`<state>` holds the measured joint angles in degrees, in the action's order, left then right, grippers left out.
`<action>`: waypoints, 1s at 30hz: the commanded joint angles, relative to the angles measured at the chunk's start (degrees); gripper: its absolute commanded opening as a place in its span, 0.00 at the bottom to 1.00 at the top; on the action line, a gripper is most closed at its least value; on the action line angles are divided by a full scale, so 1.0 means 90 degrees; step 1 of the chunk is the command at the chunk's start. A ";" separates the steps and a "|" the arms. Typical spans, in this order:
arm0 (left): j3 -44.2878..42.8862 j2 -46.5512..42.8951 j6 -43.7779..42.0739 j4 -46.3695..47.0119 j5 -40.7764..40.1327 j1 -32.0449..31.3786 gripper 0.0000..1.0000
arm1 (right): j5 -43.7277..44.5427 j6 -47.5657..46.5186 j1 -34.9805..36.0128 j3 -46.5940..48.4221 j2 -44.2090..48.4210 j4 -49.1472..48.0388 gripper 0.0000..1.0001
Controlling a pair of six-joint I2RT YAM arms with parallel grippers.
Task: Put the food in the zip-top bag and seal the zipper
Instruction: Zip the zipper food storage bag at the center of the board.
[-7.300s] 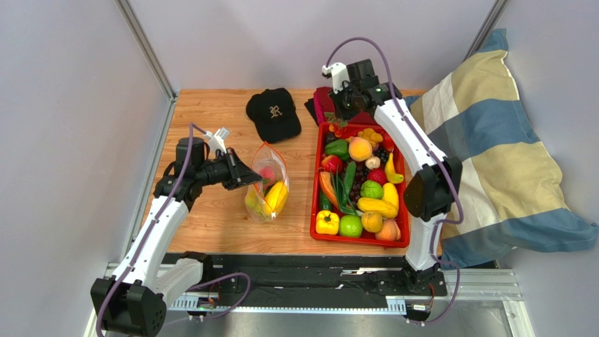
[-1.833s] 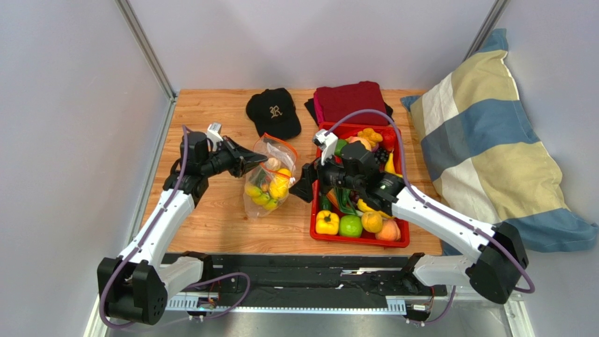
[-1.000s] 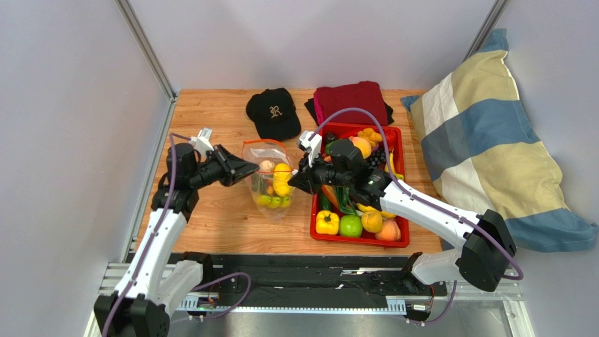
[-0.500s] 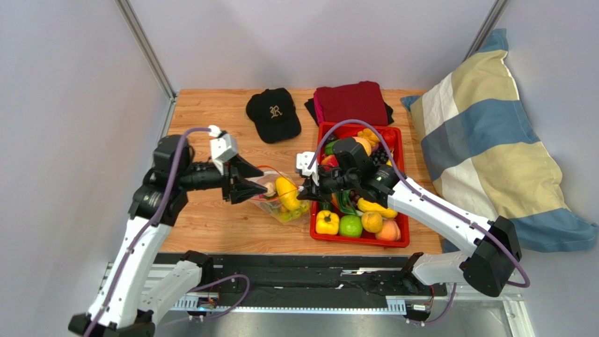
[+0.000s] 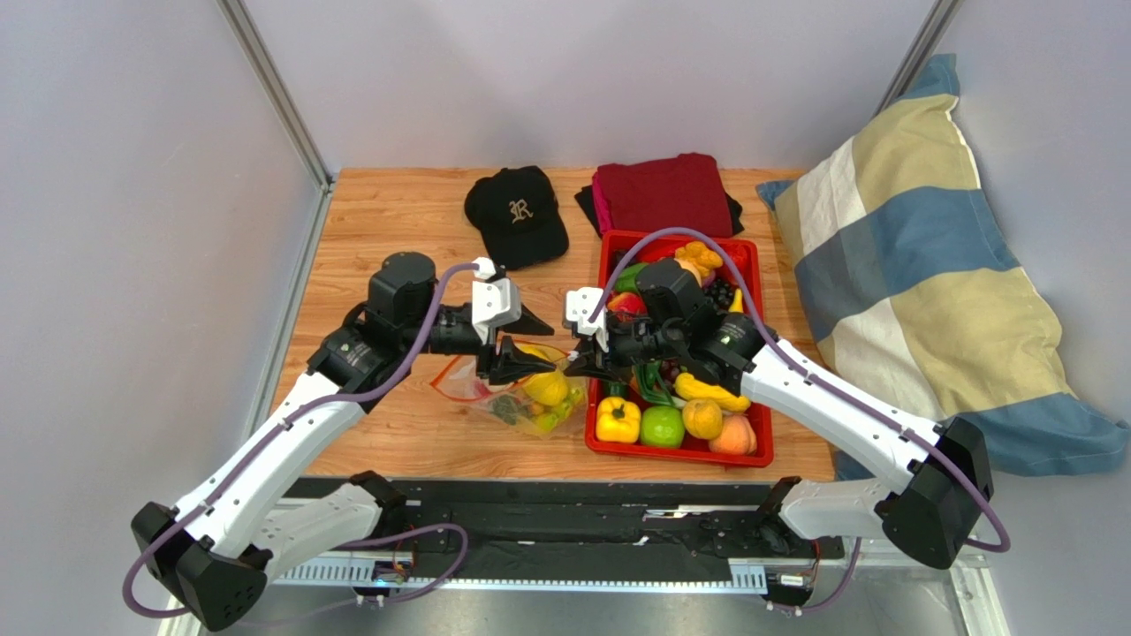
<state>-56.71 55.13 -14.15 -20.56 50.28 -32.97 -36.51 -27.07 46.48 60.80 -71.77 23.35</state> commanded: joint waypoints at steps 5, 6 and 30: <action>-0.0125 0.0436 -0.0995 0.0517 0.0009 -0.0565 0.57 | -0.0094 -0.0147 0.0011 0.0110 0.0191 -0.0339 0.00; -0.0106 0.0456 -0.1035 0.0487 -0.0040 -0.0594 0.57 | -0.0103 -0.0156 0.0011 0.0110 0.0191 -0.0329 0.00; -0.0037 0.0827 -0.1123 0.0468 -0.0070 -0.0663 0.32 | -0.0093 -0.0195 0.0070 -0.0056 0.0259 -0.0466 0.00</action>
<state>-56.47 62.02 -21.93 -17.41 47.70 -38.63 -36.51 -27.33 46.74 60.29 -71.66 23.07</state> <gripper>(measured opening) 0.375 0.096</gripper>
